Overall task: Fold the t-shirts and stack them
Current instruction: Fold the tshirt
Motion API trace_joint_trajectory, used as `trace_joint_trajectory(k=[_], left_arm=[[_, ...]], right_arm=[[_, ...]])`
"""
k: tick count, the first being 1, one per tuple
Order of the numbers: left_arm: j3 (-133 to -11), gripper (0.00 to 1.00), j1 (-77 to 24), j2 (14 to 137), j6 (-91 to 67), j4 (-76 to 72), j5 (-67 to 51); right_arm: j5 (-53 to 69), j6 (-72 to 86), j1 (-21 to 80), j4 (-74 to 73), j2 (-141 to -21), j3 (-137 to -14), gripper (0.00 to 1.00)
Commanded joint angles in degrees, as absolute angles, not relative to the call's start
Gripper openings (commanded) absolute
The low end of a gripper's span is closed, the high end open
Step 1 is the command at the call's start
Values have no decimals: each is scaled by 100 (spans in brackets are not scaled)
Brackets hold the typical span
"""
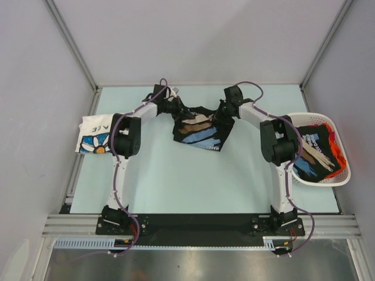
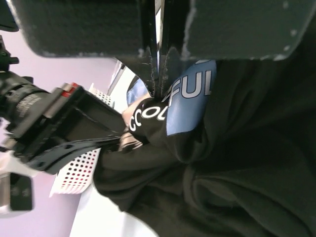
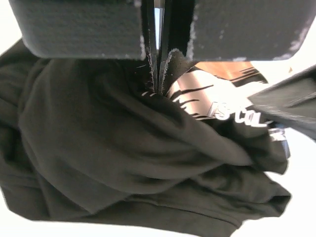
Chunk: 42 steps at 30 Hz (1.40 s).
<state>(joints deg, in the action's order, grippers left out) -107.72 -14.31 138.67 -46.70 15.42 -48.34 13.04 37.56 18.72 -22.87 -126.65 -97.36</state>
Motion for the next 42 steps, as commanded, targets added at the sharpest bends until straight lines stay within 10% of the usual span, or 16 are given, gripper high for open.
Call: trace_joint_trajectory(k=[1, 29, 36, 42], left_arm=[[-11127, 0, -1512, 13948, -4887, 1292, -5072], [-11672, 0, -1187, 14098, -4324, 2119, -4930], [-11715, 0, -1195, 13641, -4842, 1530, -5159], [-11733, 0, -1195, 13728, -4931, 1441, -5221]], right_arm=[[1828, 4007, 1793, -1750, -12682, -10020, 0], [-1600, 3587, 1960, -3596, -11551, -10618, 0], [911, 4558, 1416, -453, -10214, -8784, 0], [2908, 6976, 1099, 2887, -11475, -7261, 0]])
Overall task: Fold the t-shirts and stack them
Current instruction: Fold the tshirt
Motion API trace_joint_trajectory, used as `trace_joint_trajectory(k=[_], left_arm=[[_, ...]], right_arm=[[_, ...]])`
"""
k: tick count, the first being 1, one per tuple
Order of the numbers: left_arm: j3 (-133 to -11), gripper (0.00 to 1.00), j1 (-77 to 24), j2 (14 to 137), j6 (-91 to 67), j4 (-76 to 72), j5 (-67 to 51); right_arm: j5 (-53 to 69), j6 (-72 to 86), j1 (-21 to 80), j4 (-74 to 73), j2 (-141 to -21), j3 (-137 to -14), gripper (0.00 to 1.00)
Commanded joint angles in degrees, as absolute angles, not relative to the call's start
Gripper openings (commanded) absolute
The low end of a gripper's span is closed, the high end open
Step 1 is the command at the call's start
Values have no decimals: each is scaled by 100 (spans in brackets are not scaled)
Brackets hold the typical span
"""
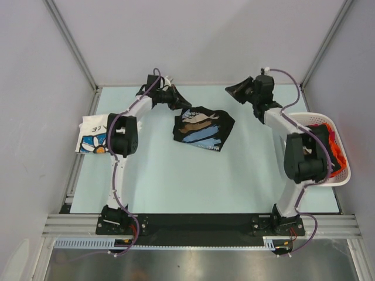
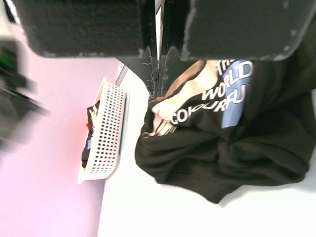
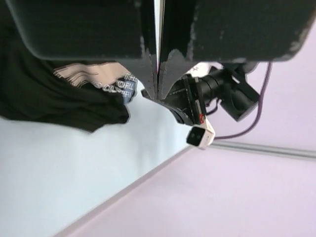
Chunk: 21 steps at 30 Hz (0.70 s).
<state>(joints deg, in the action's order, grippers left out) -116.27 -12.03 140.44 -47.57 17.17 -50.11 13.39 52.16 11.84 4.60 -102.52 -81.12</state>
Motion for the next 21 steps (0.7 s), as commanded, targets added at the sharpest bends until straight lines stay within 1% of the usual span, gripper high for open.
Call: trace_joint_trajectory(k=[1, 5, 7, 10, 16, 18, 19, 21], left_arm=[[-11707, 0, -1195, 13737, -4931, 1433, -5195], [-11602, 0, -1195, 13851, -4861, 1494, -5203], [-11549, 0, -1195, 13878, -4834, 1520, -5194], [-11479, 0, -1204, 13939, -4781, 1573, -5177], [-11399, 0, -1248, 14019, -4711, 1591, -5194], [-11399, 0, -1257, 14036, -4685, 1617, -5168], [-11399, 0, -1257, 14036, -4676, 1635, -5168], [-11391, 0, -1257, 14036, -4641, 1643, -5177]], right_arm=[[3014, 7144, 1133, 3422, -11653, -7242, 0], [3550, 7820, 1362, 4200, -12339, -7663, 0], [3664, 7805, 1432, 4080, -12488, -7987, 0], [3700, 7761, 1564, 3886, -12568, -8121, 0], [3613, 7752, 1635, 3823, -12762, -7806, 0], [3490, 7551, 1643, 3500, -12700, -7726, 0], [3359, 7158, 1670, 2976, -12665, -7752, 0], [3182, 6778, 1696, 2411, -12578, -7848, 0]])
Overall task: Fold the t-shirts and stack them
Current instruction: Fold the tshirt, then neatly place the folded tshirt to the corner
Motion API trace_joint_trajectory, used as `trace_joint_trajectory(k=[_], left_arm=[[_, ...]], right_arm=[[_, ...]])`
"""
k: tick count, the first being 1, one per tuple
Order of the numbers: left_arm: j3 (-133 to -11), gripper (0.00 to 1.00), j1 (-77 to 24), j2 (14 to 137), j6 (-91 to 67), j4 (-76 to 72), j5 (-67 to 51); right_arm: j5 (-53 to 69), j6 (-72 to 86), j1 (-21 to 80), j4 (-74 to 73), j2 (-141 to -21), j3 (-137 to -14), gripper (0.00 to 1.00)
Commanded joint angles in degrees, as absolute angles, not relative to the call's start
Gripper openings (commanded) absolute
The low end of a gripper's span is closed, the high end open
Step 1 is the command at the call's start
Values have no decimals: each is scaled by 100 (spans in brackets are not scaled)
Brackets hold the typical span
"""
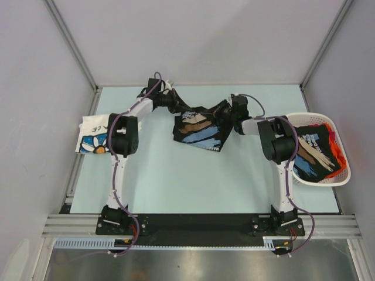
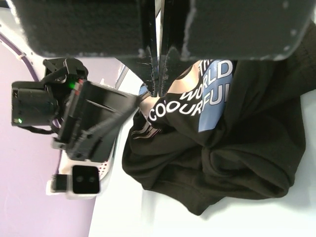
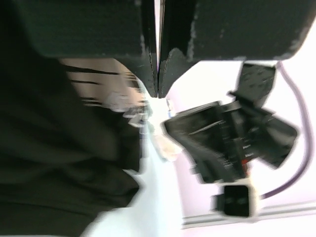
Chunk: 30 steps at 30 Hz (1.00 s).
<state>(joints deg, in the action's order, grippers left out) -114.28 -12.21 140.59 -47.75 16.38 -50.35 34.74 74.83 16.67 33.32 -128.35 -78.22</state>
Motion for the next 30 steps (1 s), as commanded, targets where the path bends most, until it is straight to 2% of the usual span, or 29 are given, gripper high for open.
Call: trace_joint_trajectory(k=[1, 12, 25, 30], left_arm=[[-11399, 0, -1257, 14036, -4623, 1678, -5177], [-11584, 0, -1266, 14159, -4009, 2591, -4659], [-11637, 0, -1266, 14203, -3437, 3603, -3631], [-11742, 0, -1257, 14107, -3384, 3534, -3831]], right_arm=[[3034, 6655, 1705, 2034, -12551, -7857, 0], [1864, 5354, 1775, 72, -12454, -8191, 0], [1565, 5028, 1635, -325, -12472, -8288, 0], [1722, 4931, 1635, -134, -12192, -8218, 0]])
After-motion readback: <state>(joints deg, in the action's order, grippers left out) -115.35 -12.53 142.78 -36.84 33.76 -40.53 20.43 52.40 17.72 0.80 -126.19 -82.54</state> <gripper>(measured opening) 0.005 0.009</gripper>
